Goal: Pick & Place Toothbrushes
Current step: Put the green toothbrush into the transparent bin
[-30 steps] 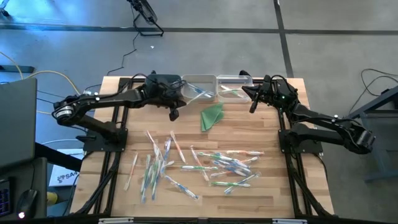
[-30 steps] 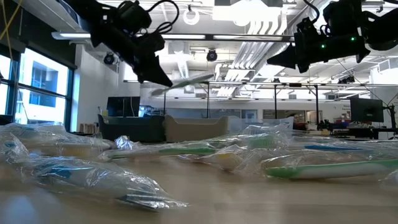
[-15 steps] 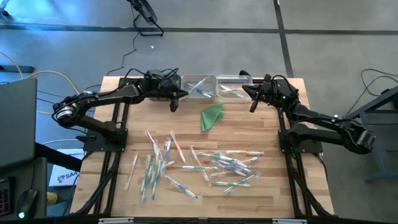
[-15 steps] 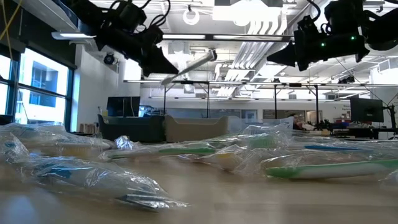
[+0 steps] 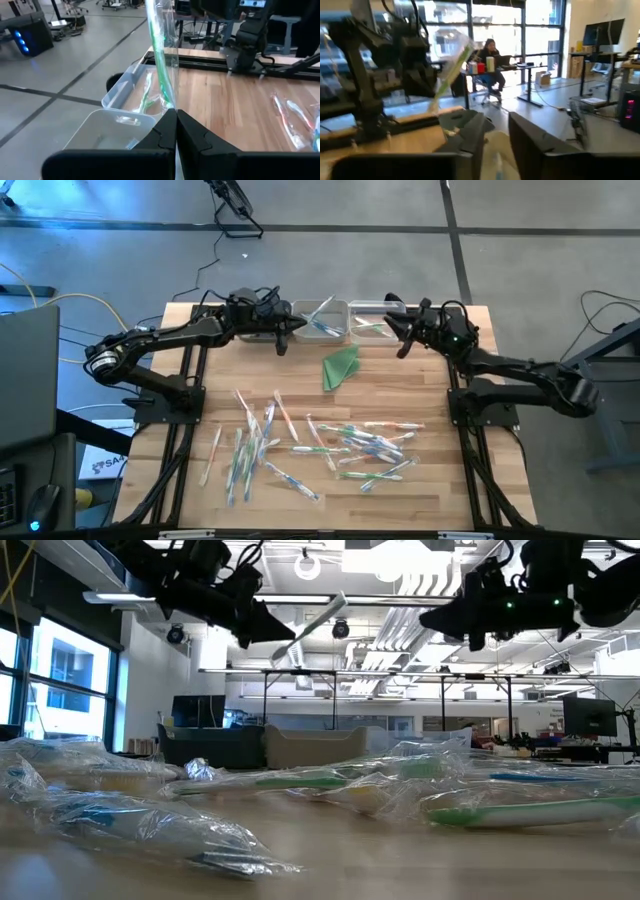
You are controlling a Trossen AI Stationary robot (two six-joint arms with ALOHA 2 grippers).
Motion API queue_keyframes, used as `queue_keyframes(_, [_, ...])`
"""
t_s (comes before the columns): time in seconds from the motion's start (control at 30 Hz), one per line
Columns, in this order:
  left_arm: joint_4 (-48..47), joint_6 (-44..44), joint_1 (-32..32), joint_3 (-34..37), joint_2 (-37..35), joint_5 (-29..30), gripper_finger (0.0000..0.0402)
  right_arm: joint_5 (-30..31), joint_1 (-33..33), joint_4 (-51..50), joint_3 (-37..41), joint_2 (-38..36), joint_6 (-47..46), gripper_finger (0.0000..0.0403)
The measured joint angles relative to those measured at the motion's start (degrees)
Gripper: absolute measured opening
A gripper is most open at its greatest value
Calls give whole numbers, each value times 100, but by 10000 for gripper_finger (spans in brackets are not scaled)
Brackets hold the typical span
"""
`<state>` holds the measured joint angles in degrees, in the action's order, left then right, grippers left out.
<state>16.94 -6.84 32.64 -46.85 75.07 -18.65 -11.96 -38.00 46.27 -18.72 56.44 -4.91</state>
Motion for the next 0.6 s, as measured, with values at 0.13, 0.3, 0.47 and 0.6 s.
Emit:
queue_keyframes(0.13, [-3, -45, -2, 0, 0, 4, 0, -61, 89, 956, -5, 618, -488, 139])
queue_keyframes(0.3, [-6, -66, -2, 0, 0, 15, 0, -725, 94, 1415, -341, 1470, -954, 181])
queue_keyframes(0.47, [-8, -104, -2, 0, 0, 14, 0, -1058, 148, 1441, -920, 2279, -1034, 195])
queue_keyframes(0.6, [-8, -188, -2, 0, 0, -12, 0, -1107, 213, 1443, -1374, 2762, -1034, 195])
